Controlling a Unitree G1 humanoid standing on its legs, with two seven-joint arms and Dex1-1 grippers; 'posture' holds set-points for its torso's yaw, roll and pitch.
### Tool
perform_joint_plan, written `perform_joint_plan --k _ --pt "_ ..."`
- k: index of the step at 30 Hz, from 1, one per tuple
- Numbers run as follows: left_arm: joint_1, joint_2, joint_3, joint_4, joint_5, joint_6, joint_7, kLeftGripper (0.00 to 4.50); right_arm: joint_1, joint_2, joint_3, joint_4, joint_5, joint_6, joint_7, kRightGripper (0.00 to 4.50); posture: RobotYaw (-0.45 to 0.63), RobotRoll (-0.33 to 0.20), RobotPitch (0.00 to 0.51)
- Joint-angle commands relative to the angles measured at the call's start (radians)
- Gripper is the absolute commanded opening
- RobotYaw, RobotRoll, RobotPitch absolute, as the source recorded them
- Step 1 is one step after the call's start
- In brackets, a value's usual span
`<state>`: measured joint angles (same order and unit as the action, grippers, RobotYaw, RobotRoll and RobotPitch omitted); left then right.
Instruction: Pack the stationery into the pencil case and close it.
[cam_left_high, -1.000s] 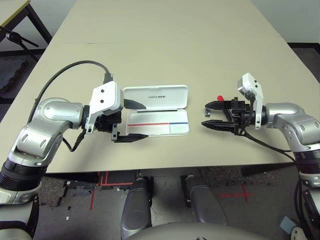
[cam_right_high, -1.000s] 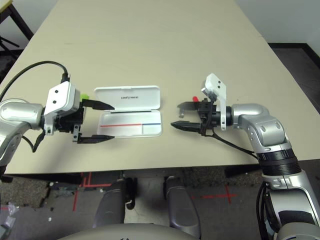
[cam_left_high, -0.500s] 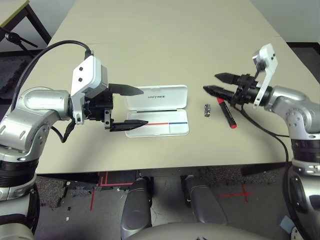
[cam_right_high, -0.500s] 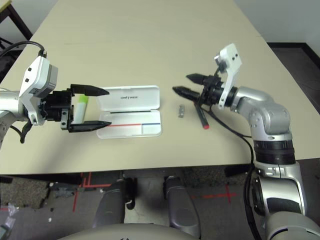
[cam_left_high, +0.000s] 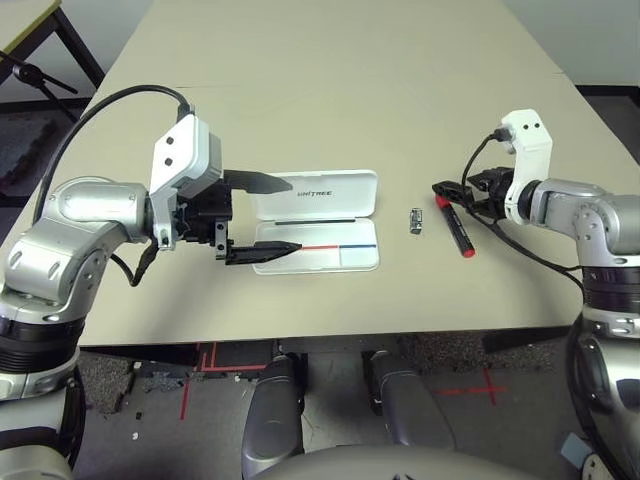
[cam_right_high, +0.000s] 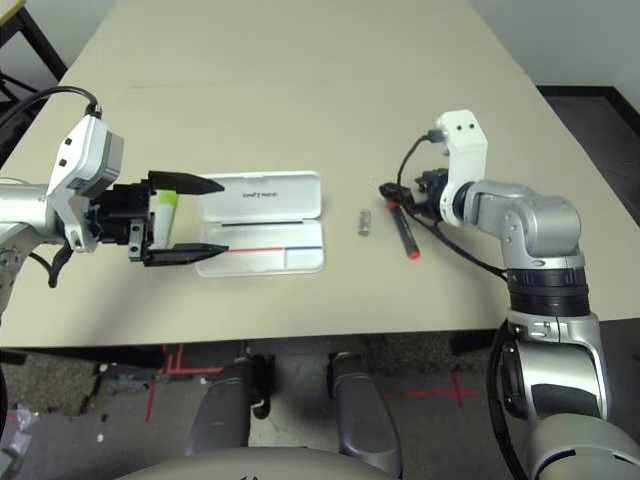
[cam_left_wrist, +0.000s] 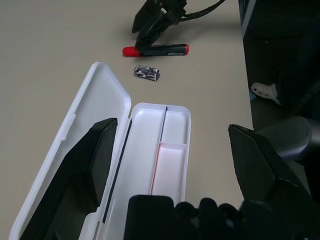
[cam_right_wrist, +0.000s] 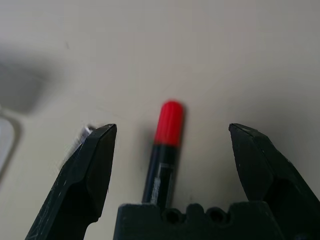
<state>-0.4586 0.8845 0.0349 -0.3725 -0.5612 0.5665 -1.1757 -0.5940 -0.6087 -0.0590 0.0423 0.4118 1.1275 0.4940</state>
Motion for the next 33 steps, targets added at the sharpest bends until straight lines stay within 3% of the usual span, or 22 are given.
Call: perform_joint_plan --k 1,9,10,14,21,33 --pt "-0.004 0.004 -0.012 0.003 0.005 -0.006 0.001 4.48 0.029 -0.012 0.044 -0.022 -0.014 0.021 0.017 4.5 -0.11 0.0 0.168" --pt "-0.001 0.005 -0.014 -0.001 0.014 -0.008 0.007 4.48 0.049 -0.023 0.1 -0.013 -0.045 0.028 0.032 4.5 -0.1 0.0 0.166" --pt "-0.001 0.004 -0.014 -0.001 0.015 -0.008 0.008 4.5 0.049 -0.024 0.101 -0.009 -0.049 0.023 0.032 4.32 -0.1 0.0 0.166" --pt "0.003 0.005 -0.014 -0.003 0.017 -0.009 0.01 4.5 0.042 -0.041 0.1 0.005 -0.062 0.01 0.048 3.24 -0.1 0.0 0.165" --pt "0.005 0.009 -0.014 0.001 0.021 -0.012 0.009 4.5 -0.004 -0.096 0.103 -0.001 -0.074 -0.023 0.108 0.56 -0.1 0.0 0.165" --pt "0.014 0.029 -0.005 0.005 0.027 -0.017 0.002 4.5 -0.083 -0.301 0.251 -0.08 -0.111 -0.266 0.442 0.47 -0.09 0.0 0.165"
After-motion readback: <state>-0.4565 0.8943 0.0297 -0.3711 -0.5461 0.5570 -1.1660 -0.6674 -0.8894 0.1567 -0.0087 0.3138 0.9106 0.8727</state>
